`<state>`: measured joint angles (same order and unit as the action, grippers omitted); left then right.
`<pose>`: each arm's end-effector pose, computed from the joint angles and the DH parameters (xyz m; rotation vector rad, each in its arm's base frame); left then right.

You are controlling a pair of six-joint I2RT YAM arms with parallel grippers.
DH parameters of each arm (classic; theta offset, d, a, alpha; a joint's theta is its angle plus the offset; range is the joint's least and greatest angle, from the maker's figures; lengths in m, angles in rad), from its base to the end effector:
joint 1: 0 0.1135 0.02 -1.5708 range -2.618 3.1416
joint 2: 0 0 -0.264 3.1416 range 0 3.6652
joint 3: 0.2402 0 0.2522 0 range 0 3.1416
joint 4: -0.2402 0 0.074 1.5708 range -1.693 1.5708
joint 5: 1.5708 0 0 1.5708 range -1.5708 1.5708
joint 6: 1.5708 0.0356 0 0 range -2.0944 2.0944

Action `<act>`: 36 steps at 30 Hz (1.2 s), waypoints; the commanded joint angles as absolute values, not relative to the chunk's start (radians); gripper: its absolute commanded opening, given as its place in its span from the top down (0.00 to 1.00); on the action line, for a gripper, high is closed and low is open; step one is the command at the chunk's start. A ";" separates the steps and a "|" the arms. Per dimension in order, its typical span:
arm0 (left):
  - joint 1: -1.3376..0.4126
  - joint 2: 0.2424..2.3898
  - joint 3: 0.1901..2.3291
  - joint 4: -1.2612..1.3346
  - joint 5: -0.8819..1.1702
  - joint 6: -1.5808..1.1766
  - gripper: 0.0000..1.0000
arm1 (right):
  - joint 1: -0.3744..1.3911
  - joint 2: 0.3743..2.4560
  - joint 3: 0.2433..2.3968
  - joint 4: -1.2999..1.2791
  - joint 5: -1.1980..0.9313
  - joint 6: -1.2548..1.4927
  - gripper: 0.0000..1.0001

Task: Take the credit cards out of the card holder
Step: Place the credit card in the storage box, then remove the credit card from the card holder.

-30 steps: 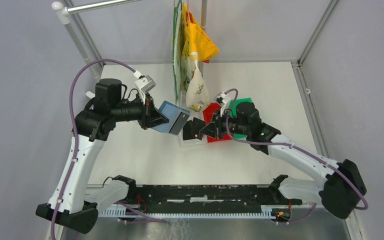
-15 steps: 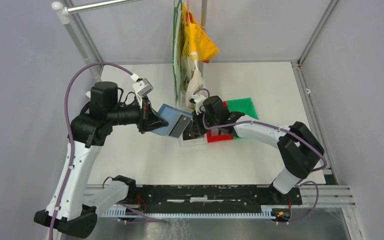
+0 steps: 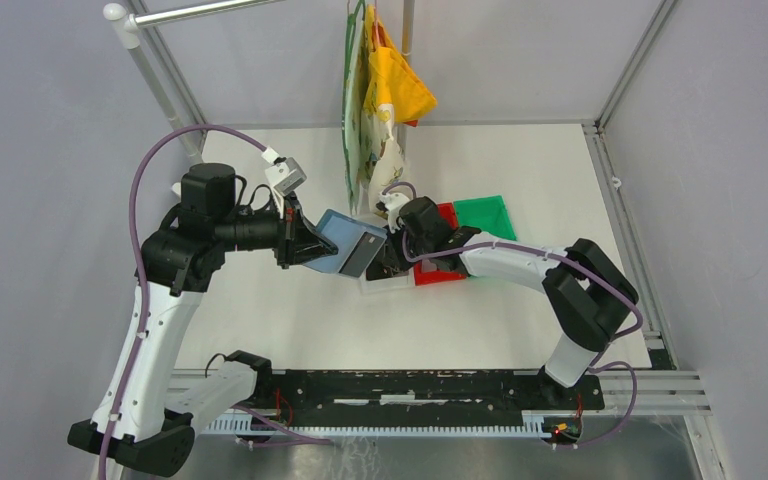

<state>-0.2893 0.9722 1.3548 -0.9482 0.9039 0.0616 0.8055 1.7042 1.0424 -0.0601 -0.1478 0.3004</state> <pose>0.1426 -0.0716 0.4272 0.8774 1.8822 -1.0930 0.2506 0.2684 0.1998 -0.6761 2.2994 0.7195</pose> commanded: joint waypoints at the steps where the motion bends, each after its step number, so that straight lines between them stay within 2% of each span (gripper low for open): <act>1: -0.288 0.952 1.395 -0.898 0.966 0.080 0.98 | 0.813 1.689 1.068 -0.007 -0.121 0.279 0.77; 5: -0.288 0.953 1.396 -0.887 0.983 0.065 0.98 | 0.815 1.659 1.062 -0.008 -0.098 0.269 0.62; 8: -0.289 0.954 1.402 -0.887 0.987 0.065 0.98 | 0.819 1.615 1.044 -0.008 -0.075 0.272 0.55; 11: -0.287 0.955 1.407 -0.885 0.994 0.061 0.98 | 0.825 1.550 1.017 -0.008 -0.052 0.282 0.41; 14: -0.288 0.956 1.413 -0.883 1.003 0.056 0.98 | 0.837 1.454 0.967 0.026 -0.040 0.301 0.30; 20: -0.287 0.943 1.411 -0.802 1.037 -0.009 0.98 | 0.856 1.211 0.828 0.102 -0.112 0.374 0.20; 25: -0.288 0.922 1.399 -0.671 1.044 -0.149 0.98 | 0.856 0.984 0.642 0.293 -0.245 0.506 0.02; 31: -0.288 0.920 1.382 -0.543 1.030 -0.302 0.98 | 0.856 0.856 0.476 0.618 -0.422 0.679 0.02; 36: -0.288 0.925 1.357 -0.452 1.067 -0.425 0.98 | 0.856 0.888 0.460 0.867 -0.450 0.818 0.02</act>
<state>-0.2886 0.9291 1.3651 -0.6186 1.0061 -0.2623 0.8509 0.8707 0.4461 0.5507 -0.3840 0.6701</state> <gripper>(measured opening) 0.145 0.979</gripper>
